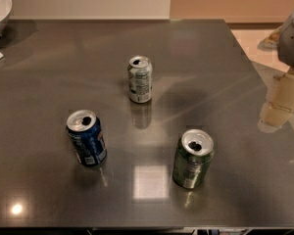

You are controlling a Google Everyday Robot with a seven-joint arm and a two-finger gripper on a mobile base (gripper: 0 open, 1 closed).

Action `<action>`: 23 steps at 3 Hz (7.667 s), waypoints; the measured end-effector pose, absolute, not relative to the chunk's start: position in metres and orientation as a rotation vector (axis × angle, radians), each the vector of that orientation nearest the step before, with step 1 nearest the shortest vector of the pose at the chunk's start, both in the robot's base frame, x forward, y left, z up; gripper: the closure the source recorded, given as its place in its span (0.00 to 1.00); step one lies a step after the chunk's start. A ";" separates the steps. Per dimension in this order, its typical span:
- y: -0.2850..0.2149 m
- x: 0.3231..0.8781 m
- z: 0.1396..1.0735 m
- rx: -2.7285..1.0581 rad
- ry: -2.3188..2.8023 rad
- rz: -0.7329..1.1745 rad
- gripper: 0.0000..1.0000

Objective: Move green can near 7up can

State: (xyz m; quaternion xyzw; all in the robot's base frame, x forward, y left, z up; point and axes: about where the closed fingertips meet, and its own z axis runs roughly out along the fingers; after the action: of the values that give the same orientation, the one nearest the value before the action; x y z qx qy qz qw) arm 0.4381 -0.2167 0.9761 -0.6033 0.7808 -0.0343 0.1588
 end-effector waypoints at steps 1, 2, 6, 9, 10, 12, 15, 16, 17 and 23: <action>-0.217 0.438 0.976 -1.725 2.232 -0.098 0.00; -0.214 0.438 0.977 -1.735 2.208 -0.078 0.00; -0.134 0.396 0.931 -1.959 1.854 0.357 0.00; -0.101 0.372 0.907 -2.102 1.717 0.482 0.00; -0.095 0.365 0.905 -2.133 1.683 0.505 0.00; -0.087 0.353 0.903 -2.175 1.645 0.523 0.41; -0.077 0.426 0.930 -2.081 1.725 0.411 1.00; -0.065 0.470 0.941 -1.997 1.751 0.408 1.00; -0.056 0.507 0.943 -1.930 1.771 0.419 1.00; -0.044 0.576 0.907 -1.838 1.907 0.434 0.00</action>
Offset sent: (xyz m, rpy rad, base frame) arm -0.0007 0.0054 -0.0030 0.0412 0.0160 0.0475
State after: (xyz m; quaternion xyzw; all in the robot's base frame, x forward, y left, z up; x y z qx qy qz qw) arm 0.5763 -0.0444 0.9067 -0.6669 0.6921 0.1575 0.2269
